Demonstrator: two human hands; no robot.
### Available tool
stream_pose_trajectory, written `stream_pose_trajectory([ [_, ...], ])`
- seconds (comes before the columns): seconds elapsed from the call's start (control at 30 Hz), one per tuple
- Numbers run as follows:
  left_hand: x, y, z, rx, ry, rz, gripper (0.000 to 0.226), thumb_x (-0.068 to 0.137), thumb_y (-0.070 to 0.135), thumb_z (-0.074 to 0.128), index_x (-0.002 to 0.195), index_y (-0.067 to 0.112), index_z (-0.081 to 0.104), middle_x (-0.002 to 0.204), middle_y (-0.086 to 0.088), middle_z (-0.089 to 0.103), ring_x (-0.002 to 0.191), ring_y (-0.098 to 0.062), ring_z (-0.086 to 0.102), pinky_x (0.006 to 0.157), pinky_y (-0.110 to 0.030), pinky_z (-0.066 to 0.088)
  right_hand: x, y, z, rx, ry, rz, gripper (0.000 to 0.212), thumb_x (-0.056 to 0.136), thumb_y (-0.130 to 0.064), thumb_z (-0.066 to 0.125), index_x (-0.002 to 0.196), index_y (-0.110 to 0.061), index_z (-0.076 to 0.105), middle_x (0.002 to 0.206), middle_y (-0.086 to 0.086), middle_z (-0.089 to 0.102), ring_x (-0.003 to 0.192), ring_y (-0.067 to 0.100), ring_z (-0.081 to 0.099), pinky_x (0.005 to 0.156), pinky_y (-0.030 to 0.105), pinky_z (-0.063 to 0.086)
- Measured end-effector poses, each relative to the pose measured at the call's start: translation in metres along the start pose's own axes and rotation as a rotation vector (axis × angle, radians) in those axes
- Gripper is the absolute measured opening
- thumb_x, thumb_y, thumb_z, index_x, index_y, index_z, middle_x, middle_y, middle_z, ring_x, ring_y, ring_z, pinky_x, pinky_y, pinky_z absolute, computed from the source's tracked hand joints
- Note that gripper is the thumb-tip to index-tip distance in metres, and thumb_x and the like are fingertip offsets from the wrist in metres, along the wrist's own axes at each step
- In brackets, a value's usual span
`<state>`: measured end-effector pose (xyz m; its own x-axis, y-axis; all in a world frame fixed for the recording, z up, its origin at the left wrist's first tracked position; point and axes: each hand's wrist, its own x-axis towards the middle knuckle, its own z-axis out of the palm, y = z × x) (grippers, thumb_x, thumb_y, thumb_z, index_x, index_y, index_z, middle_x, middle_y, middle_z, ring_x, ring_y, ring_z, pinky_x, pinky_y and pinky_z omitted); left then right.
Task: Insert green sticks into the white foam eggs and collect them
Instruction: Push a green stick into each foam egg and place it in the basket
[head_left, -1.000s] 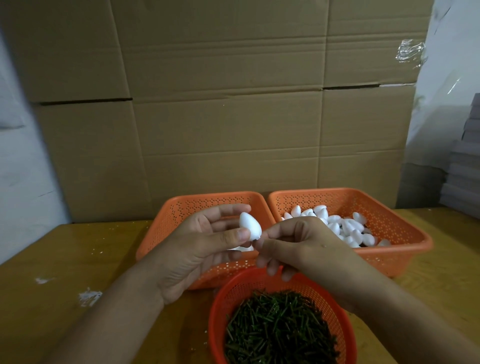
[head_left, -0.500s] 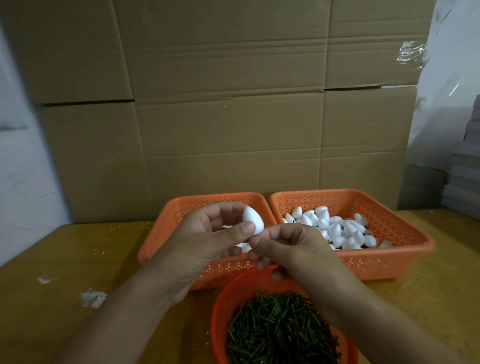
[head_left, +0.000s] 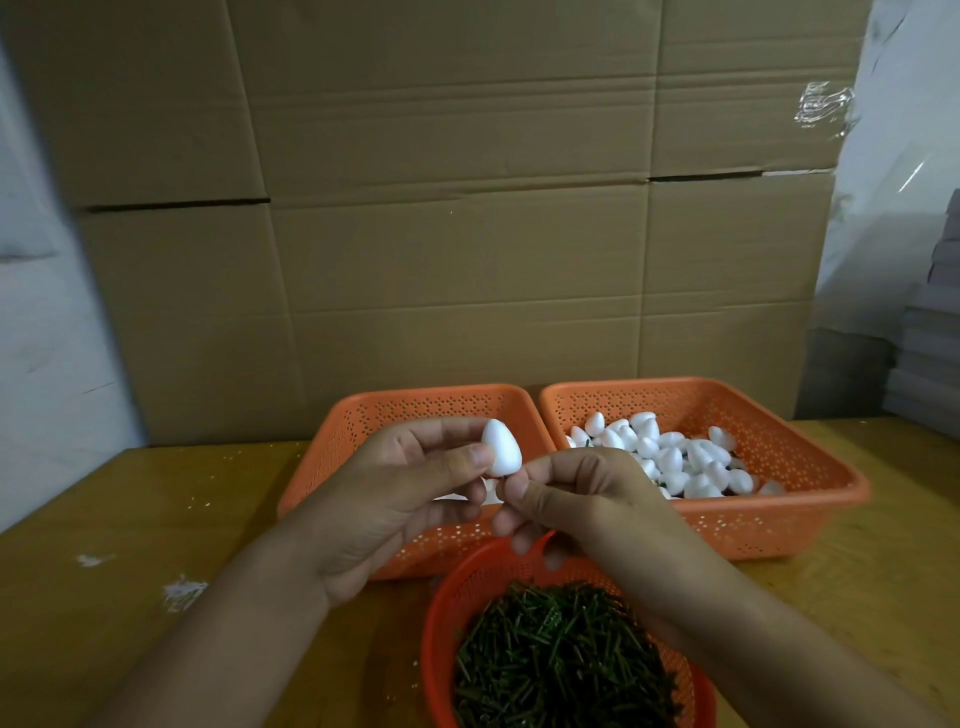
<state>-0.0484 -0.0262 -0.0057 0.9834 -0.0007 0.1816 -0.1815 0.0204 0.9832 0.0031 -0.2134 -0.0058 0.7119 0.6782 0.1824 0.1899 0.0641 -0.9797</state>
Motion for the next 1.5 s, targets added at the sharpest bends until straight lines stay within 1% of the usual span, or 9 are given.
stream_pose_trajectory([
  [0.17,0.0,-0.001,-0.002,-0.02,-0.038,-0.002,0.038,0.082,0.032,0.077,0.116,0.016,0.073,0.088,-0.006,0.067,0.077,-0.008,0.063,0.079,-0.027,0.055,0.0,0.0,0.001,0.014,-0.031,0.0,0.032,0.098,-0.015,0.059,0.073,-0.024,0.076,0.077,0.005,0.075,0.064,0.009,0.065,0.052,0.017,0.046],
  [0.33,0.0,-0.001,-0.002,-0.007,-0.04,0.014,0.038,0.083,0.03,0.078,0.118,0.017,0.073,0.087,-0.006,0.068,0.078,-0.01,0.064,0.079,-0.028,0.055,0.0,0.0,0.0,0.039,-0.033,0.002,0.022,0.093,-0.023,0.065,0.074,-0.024,0.077,0.078,0.006,0.075,0.064,0.009,0.065,0.052,0.018,0.046],
  [0.47,0.0,-0.002,0.0,-0.016,-0.014,0.063,0.039,0.078,0.03,0.079,0.114,0.017,0.074,0.084,-0.005,0.07,0.076,-0.011,0.065,0.075,-0.027,0.055,0.001,0.0,-0.002,0.064,-0.023,0.001,0.028,0.095,-0.016,0.061,0.072,-0.021,0.076,0.077,0.006,0.074,0.063,0.009,0.063,0.051,0.018,0.045],
  [0.93,0.001,-0.005,-0.001,0.021,-0.033,0.089,0.038,0.081,0.034,0.076,0.116,0.018,0.074,0.079,0.001,0.069,0.073,-0.009,0.062,0.074,-0.027,0.055,0.003,0.005,-0.005,0.058,-0.044,-0.028,0.028,0.096,-0.015,0.061,0.074,-0.021,0.077,0.078,0.006,0.074,0.064,0.01,0.063,0.052,0.018,0.046],
  [1.07,0.003,-0.007,0.0,0.02,-0.001,0.086,0.039,0.079,0.035,0.078,0.115,0.02,0.074,0.088,-0.001,0.072,0.077,-0.011,0.065,0.075,-0.028,0.056,0.004,0.006,-0.006,0.037,-0.021,-0.03,0.025,0.095,-0.016,0.062,0.074,-0.02,0.076,0.078,0.007,0.074,0.064,0.011,0.064,0.053,0.019,0.046],
  [1.17,0.004,-0.006,0.0,-0.034,0.058,0.084,0.037,0.082,0.035,0.079,0.117,0.025,0.072,0.111,-0.005,0.074,0.086,-0.013,0.068,0.072,-0.028,0.056,0.007,0.001,-0.016,0.028,0.057,-0.016,0.019,0.094,-0.016,0.064,0.078,-0.016,0.074,0.076,0.007,0.074,0.061,0.011,0.063,0.05,0.019,0.045],
  [1.23,0.005,-0.004,-0.003,-0.08,0.156,0.088,0.029,0.083,0.032,0.075,0.112,0.027,0.074,0.117,-0.006,0.073,0.085,-0.014,0.069,0.068,-0.027,0.056,0.01,-0.004,-0.032,-0.032,0.16,-0.006,0.016,0.093,-0.016,0.065,0.08,-0.012,0.074,0.074,0.008,0.074,0.058,0.011,0.062,0.047,0.019,0.046],
  [1.37,0.008,-0.001,-0.017,-0.039,0.374,0.102,0.018,0.093,0.013,0.065,0.104,0.023,0.075,0.104,-0.005,0.076,0.077,-0.012,0.069,0.063,-0.025,0.057,0.014,-0.008,-0.08,-0.263,0.399,0.028,0.016,0.091,-0.018,0.068,0.08,-0.01,0.075,0.072,0.005,0.075,0.054,0.01,0.064,0.046,0.019,0.049],
  [1.5,0.009,0.0,-0.029,0.198,0.501,0.118,0.022,0.096,0.006,0.06,0.102,0.023,0.072,0.095,0.002,0.077,0.072,-0.007,0.069,0.062,-0.022,0.056,0.018,0.003,-0.12,-0.656,0.586,0.078,0.022,0.086,-0.027,0.074,0.068,-0.015,0.076,0.06,0.003,0.072,0.063,0.024,0.07,0.059,0.038,0.056],
])
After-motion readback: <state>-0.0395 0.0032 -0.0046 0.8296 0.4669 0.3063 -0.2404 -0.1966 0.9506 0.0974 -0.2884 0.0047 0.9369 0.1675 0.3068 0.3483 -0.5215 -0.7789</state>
